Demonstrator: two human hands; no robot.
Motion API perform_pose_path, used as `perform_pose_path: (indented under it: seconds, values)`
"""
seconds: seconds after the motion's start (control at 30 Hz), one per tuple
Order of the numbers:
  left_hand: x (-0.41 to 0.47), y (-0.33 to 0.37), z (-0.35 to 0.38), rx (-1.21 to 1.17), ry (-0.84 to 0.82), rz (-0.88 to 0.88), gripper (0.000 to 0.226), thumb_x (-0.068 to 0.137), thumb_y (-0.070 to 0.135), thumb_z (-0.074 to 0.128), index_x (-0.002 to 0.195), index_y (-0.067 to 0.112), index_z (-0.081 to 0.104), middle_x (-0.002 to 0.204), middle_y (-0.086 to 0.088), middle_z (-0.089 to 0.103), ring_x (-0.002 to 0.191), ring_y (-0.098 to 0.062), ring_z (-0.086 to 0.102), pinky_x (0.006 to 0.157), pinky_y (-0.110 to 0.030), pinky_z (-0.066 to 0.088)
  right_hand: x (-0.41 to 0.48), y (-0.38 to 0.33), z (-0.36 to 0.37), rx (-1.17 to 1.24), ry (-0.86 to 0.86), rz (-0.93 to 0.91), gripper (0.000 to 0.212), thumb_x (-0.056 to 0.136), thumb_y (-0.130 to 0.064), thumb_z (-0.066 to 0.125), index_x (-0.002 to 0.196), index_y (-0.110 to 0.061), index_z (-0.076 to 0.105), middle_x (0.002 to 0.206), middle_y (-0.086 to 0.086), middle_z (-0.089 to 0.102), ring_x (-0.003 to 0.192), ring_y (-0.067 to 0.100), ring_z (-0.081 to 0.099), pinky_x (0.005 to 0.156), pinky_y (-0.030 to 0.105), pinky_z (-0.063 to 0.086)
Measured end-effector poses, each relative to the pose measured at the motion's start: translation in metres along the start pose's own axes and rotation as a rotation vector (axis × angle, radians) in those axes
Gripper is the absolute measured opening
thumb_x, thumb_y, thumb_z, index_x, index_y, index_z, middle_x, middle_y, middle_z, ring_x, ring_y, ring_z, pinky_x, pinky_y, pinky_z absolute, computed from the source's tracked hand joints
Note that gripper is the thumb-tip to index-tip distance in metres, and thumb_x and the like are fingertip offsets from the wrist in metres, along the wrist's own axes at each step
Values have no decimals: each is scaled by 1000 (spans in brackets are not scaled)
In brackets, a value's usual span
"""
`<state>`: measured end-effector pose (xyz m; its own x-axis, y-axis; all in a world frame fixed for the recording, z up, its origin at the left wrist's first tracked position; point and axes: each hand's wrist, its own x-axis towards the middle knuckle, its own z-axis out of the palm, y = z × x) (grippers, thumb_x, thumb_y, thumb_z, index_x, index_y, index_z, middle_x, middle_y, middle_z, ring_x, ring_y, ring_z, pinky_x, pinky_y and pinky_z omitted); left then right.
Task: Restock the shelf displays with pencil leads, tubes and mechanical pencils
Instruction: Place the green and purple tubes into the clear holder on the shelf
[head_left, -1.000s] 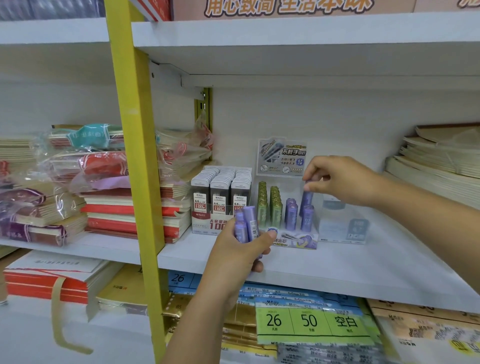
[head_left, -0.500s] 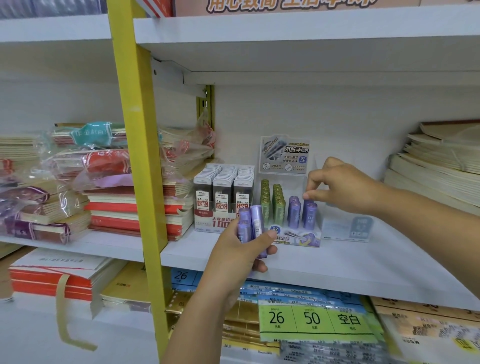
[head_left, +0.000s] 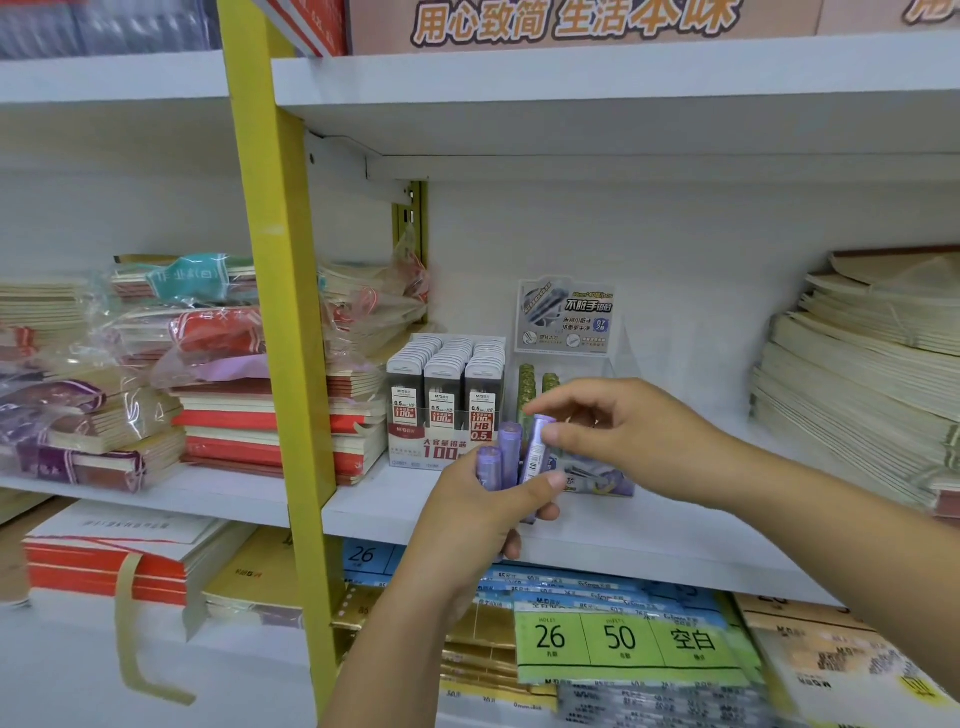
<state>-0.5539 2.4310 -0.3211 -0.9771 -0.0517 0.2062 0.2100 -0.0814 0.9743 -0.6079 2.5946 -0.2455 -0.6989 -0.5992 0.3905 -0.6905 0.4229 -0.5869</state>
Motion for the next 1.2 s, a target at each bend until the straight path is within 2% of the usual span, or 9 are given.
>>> perform_pose_path:
  seconds: [0.2, 0.37, 0.53, 0.7, 0.8, 0.9, 1.0, 1.1, 1.2]
  values:
    - [-3, 5, -8, -63, -32, -3, 28, 85, 24, 76, 111, 20, 65, 100, -2, 78, 91, -16, 75, 42, -18, 40, -8, 11, -8, 363, 96, 108, 19, 88, -8, 65, 103, -20, 68, 89, 3, 72, 78, 18, 69, 66, 23, 54]
    - [-2, 4, -10, -54, 4, 0, 21, 88, 18, 74, 108, 18, 67, 98, 0, 78, 78, -11, 74, 42, -18, 40, -14, 18, -7, 532, 60, 113, 33, 74, -14, 72, 106, -15, 69, 100, 10, 71, 83, 22, 70, 72, 25, 57]
    - [-2, 1, -6, -26, -17, -2, 20, 84, 22, 78, 103, 19, 72, 83, 3, 76, 65, -7, 66, 43, -19, 40, -15, 17, -1, 529, 105, 75, 29, 84, -12, 67, 103, -33, 74, 102, 2, 71, 94, 16, 70, 78, 23, 55]
    - [0, 2, -8, -36, 38, 48, 9, 85, 33, 76, 92, 27, 76, 64, 6, 66, 50, -3, 50, 43, -17, 37, -17, 11, 2, 393, 15, 98, 37, 92, -20, 60, 113, -50, 66, 96, -14, 67, 85, 9, 71, 72, 18, 53]
    - [1, 2, -10, -64, 63, 76, 10, 87, 37, 73, 93, 29, 77, 68, 7, 67, 50, -2, 49, 43, -17, 36, -20, 10, 6, 407, -46, 105, 49, 79, -25, 70, 125, -37, 59, 88, -8, 61, 77, 15, 69, 66, 18, 51]
    - [0, 1, -10, -53, 47, 77, 11, 86, 38, 74, 93, 31, 77, 57, 9, 58, 48, -3, 47, 42, -18, 34, -22, 8, 11, 346, 16, 69, 49, 64, -31, 78, 109, -22, 61, 87, 2, 64, 73, 14, 60, 67, 25, 53]
    - [1, -1, -11, -49, 50, 73, 5, 86, 30, 76, 89, 33, 78, 57, 5, 54, 51, -6, 46, 43, -19, 33, -24, 8, 10, 301, 59, 63, 41, 59, -36, 80, 93, -21, 63, 88, -1, 69, 77, 13, 63, 69, 26, 56]
    - [2, -2, -13, -95, 81, 83, 8, 88, 20, 74, 90, 27, 78, 57, 7, 55, 52, -6, 47, 42, -18, 34, -25, 13, 3, 454, 97, 122, 30, 63, -27, 78, 92, -23, 71, 98, 0, 73, 87, 18, 71, 73, 27, 58]
    - [3, -1, -12, -144, 96, 94, 10, 87, 15, 75, 95, 22, 76, 60, 8, 57, 52, -6, 47, 42, -17, 35, -25, 18, -3, 753, 161, 174, 33, 69, -11, 72, 103, -10, 72, 104, 15, 72, 90, 27, 72, 75, 24, 58]
